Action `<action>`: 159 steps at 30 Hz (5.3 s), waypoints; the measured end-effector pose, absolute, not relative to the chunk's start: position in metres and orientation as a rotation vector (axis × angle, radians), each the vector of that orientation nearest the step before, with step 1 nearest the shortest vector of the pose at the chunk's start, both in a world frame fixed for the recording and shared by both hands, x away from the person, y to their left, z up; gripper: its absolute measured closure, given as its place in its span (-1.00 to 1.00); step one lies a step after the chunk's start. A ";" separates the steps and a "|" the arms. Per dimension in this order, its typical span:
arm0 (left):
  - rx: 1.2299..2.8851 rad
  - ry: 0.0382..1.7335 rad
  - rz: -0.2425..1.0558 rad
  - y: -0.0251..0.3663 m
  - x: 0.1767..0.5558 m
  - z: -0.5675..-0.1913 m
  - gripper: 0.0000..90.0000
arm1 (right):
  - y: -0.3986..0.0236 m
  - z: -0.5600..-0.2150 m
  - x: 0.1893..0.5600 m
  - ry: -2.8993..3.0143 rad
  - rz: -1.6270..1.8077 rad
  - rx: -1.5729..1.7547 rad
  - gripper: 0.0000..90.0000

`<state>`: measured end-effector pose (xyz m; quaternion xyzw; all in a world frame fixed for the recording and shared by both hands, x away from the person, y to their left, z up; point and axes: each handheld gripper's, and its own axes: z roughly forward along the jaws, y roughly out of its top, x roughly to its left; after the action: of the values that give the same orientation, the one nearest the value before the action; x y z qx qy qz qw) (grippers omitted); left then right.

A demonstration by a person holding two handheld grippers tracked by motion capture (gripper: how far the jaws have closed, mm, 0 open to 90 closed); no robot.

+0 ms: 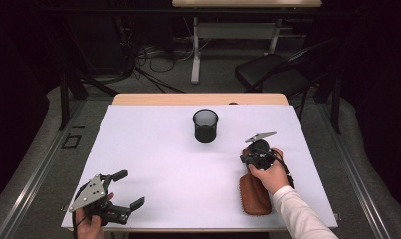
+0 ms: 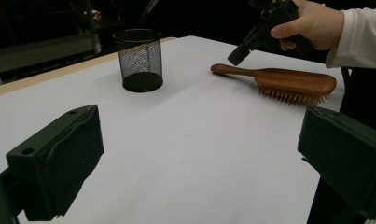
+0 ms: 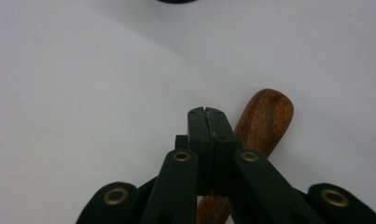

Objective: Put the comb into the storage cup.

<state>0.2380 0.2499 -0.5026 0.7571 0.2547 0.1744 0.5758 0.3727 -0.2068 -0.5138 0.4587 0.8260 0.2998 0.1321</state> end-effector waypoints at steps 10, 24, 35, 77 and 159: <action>1.771 0.602 0.414 0.250 0.238 -0.503 -0.99 | -0.204 -0.528 0.384 2.433 0.769 1.351 1.00; 1.773 0.603 0.413 0.250 0.238 -0.503 -0.99 | -0.213 -0.528 0.385 2.421 0.736 1.380 1.00; 1.774 0.608 0.412 0.250 0.238 -0.504 -0.99 | -0.227 -0.528 0.383 2.409 0.683 1.408 1.00; 1.780 0.610 0.418 0.248 0.238 -0.504 -0.99 | -0.315 -0.534 0.296 2.294 0.811 1.601 1.00; 1.794 0.591 0.404 0.246 0.238 -0.505 -0.99 | -0.300 -0.530 0.243 2.214 0.998 1.529 0.67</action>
<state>0.2385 0.2465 -0.5051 0.7638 0.2515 0.1721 0.5689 0.2427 -0.2997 -0.5302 0.5280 0.7643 0.3446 0.1356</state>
